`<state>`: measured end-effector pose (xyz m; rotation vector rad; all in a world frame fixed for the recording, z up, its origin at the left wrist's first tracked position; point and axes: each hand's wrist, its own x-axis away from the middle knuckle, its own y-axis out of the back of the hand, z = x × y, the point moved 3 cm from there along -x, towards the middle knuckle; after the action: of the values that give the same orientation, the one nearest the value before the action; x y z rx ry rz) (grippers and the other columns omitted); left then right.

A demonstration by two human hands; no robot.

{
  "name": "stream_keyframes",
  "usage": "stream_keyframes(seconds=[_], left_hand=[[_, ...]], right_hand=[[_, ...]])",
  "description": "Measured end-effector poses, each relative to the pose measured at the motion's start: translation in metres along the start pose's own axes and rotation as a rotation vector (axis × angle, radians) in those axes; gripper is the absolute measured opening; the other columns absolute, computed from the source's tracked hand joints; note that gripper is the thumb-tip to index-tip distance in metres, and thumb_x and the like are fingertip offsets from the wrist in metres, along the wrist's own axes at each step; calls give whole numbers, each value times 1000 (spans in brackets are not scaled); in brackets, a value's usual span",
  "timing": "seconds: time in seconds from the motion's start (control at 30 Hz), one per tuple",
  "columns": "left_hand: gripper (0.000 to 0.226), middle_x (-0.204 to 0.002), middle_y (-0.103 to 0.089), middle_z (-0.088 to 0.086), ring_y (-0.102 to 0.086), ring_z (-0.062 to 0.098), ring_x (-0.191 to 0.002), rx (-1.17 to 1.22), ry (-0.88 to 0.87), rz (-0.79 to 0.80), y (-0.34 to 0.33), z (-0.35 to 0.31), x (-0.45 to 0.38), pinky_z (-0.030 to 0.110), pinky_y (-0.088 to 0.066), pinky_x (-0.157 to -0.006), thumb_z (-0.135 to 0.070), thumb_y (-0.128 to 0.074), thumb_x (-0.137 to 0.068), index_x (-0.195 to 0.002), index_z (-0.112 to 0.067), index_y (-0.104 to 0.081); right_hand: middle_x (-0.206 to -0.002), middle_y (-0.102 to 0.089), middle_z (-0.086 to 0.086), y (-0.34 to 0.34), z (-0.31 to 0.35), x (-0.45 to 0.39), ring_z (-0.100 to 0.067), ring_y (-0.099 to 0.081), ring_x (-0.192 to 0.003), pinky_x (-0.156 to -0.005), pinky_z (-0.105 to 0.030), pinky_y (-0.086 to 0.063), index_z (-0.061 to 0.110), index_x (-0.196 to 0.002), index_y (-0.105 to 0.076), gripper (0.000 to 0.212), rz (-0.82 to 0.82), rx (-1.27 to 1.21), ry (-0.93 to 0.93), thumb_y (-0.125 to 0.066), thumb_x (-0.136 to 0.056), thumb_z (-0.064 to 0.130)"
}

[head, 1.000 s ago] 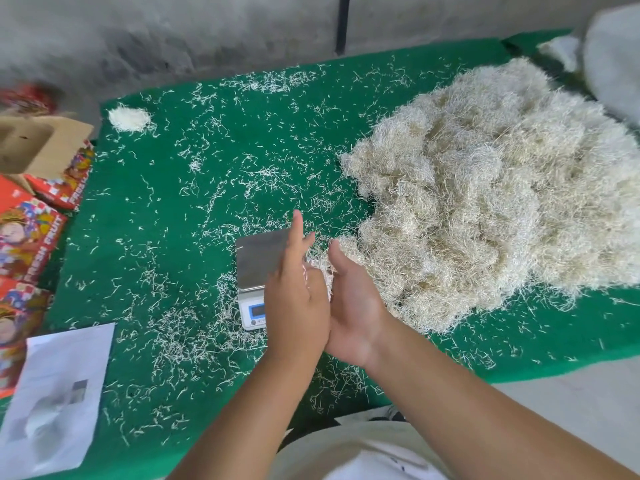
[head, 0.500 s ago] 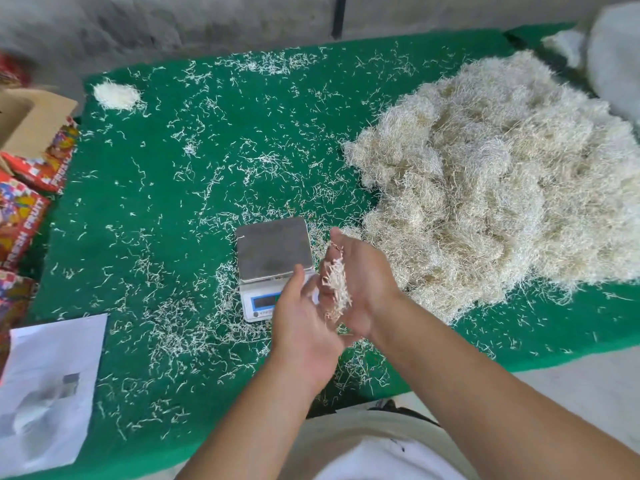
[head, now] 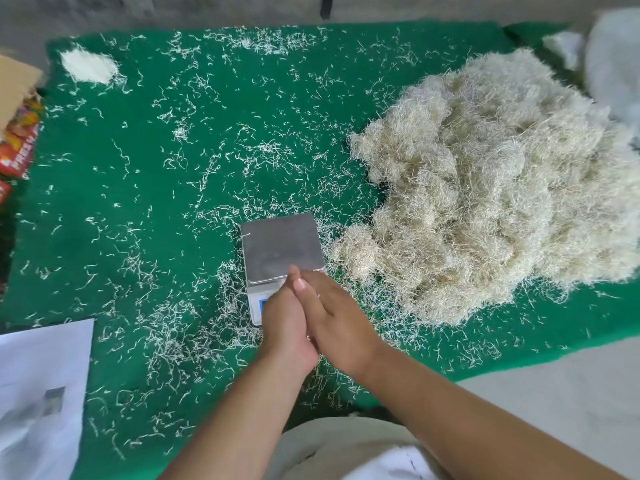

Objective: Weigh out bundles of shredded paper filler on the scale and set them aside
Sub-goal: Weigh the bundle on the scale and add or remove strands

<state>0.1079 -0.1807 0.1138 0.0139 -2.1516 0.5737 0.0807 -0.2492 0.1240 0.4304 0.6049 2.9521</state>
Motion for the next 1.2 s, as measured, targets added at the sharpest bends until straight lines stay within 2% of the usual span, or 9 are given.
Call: stream_keyframes(seconds=[0.07,0.13,0.27,0.33,0.53,0.7,0.93,1.1,1.2], left_hand=[[31,-73,-72,-2,-72,11,-66,-174,-85,-12,4,-5,-12,25,-51,-60,-25,-50,-108,-84,-21,-70],[27,-72,-66,4,-64,20,-63,-358,-204,-45,9,-18,-22,32,-42,-55,-19,-50,-103,-83,-24,-68],[39,-75,-60,-15,-51,6,-55,-792,-714,155,6,-32,-25,38,-39,-48,-26,-38,-98,-123,-48,-59],[50,-96,-62,-22,-59,-1,-81,-994,-844,324,-5,-22,-19,22,-48,-70,-26,-33,-97,-142,-41,-49],[63,-153,-46,-3,-31,19,-149,-1581,-861,180,-12,-2,-27,53,-26,-120,-37,-20,-91,-145,-28,-52],[55,-145,-49,-12,-43,9,-136,-1347,-721,283,0,-2,-31,36,-39,-113,-57,-29,-101,-143,-30,-51],[76,-148,-49,-29,-45,-13,-132,-1008,-201,469,36,13,-34,34,-36,-119,-95,-36,-78,-144,-57,-39],[64,-165,-29,-1,-23,13,-154,-1556,-873,448,38,19,-29,38,-22,-126,-59,-16,-107,-161,-26,-19],[60,-157,-43,6,-31,23,-150,-1664,-855,446,37,15,-42,56,-30,-120,-52,-32,-103,-154,-22,-26]], right_hand=[[-124,-71,22,-10,-4,0,4,-64,-119,-96,-12,-49,46,-127,-68,29,-62,-384,-227,-48,-109,56],[-138,-70,3,-15,-10,1,-16,-68,-121,-100,-28,-55,35,-137,-66,45,-114,-848,-478,-55,-101,61],[-133,-71,-18,-3,-18,4,-29,-71,-119,-104,-45,-57,12,-113,-82,69,-78,-1327,-741,-48,-97,69],[-136,-70,-10,0,-17,2,-26,-65,-131,-109,-44,-53,16,-124,-79,68,-88,-1420,-769,-45,-99,69],[-141,-68,-12,-3,-19,-7,-27,-66,-128,-111,-44,-48,14,-139,-69,70,-225,-1259,-746,-42,-105,68],[-98,-79,-14,10,-38,-17,-32,-76,-93,-81,-45,-61,16,-117,-74,49,-458,-893,-832,-59,-101,59],[-142,-49,-34,7,-46,-17,-52,-41,-140,-108,-76,-35,9,-116,-69,72,-280,-732,-811,-49,-98,75],[-138,-67,-21,-5,-46,-16,-34,-65,-130,-118,-47,-44,7,-138,-64,71,-110,-1104,-889,-46,-104,66],[-141,-66,-18,0,-41,-16,-34,-65,-130,-105,-43,-56,6,-124,-77,72,-57,-1233,-915,-46,-102,66]])
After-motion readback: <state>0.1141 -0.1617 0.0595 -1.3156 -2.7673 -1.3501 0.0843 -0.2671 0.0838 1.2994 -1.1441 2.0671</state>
